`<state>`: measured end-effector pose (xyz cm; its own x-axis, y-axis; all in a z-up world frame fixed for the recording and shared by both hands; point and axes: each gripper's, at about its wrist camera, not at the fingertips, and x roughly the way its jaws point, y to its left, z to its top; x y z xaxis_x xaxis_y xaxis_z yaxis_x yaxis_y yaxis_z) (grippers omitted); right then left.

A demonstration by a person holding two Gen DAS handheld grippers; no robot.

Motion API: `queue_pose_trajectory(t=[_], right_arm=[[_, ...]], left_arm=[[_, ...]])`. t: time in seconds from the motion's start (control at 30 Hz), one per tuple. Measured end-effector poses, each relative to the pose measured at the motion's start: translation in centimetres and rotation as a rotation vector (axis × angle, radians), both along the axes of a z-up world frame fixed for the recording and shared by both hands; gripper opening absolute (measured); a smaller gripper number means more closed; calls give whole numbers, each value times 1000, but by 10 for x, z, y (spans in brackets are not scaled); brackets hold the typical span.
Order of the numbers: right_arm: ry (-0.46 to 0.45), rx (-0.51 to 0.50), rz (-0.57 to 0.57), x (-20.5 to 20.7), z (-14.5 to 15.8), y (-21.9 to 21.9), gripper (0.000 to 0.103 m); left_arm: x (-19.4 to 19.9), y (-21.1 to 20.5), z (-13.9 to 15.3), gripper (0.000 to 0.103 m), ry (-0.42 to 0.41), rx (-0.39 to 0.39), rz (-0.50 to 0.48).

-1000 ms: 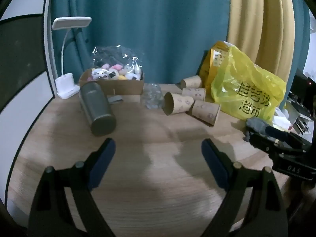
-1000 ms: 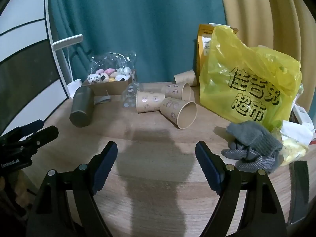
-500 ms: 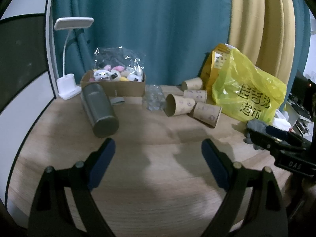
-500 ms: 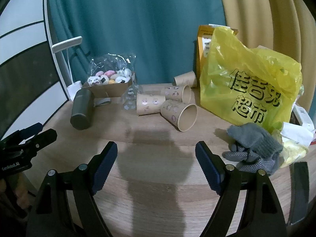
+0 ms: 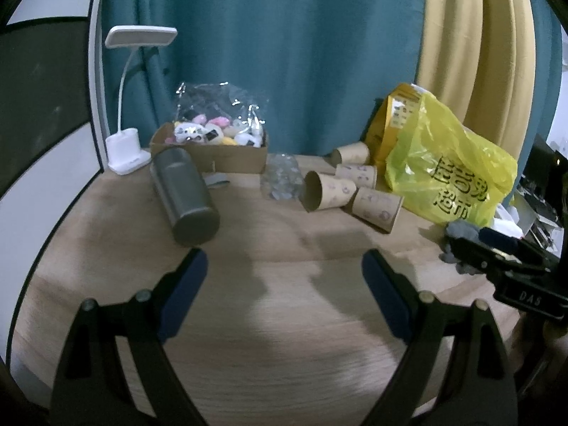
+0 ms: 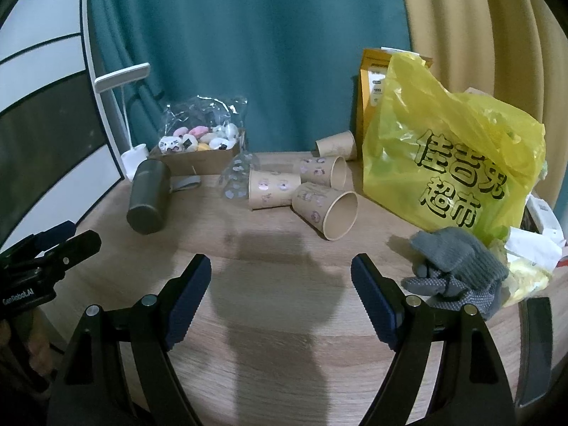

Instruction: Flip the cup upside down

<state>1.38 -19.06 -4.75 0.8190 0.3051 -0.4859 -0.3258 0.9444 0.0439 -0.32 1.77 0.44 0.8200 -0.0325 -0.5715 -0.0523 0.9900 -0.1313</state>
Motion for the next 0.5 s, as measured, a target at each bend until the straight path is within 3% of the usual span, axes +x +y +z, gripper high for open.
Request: queue_pose_trajectory(t=[0.5], right_arm=[[6, -6, 3, 0, -1, 4, 84]], left_arm=[[-3, 3, -3, 90, -7, -16, 8]])
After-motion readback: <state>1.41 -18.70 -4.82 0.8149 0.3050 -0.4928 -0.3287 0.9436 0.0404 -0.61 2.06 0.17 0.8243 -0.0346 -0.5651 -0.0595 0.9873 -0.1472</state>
